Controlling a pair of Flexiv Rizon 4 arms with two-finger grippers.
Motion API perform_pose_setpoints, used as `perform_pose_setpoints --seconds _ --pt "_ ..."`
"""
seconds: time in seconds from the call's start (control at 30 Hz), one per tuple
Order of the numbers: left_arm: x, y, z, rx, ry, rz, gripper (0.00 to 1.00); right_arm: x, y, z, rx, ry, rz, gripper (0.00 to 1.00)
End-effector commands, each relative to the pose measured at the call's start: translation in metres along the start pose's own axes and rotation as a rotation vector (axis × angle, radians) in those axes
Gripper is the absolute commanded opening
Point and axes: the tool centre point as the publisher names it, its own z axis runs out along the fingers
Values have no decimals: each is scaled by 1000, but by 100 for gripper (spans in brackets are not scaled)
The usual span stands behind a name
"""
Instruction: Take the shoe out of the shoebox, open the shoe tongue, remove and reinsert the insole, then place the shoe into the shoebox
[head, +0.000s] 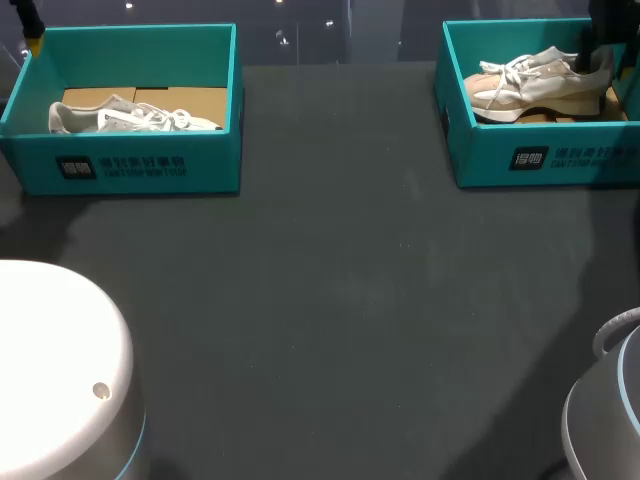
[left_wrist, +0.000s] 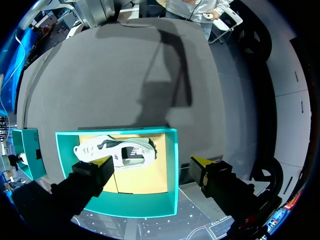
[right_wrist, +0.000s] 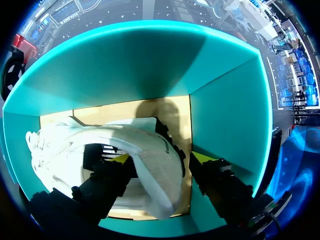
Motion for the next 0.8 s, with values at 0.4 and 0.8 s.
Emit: perform_pose_setpoints --seconds 0.4,0.8 --pt "0 -1 -1 -1 2 1 100 -2 6 13 40 22 -4 59" --pt "0 -1 -1 -1 2 1 100 -5 2 4 31 4 8 0"
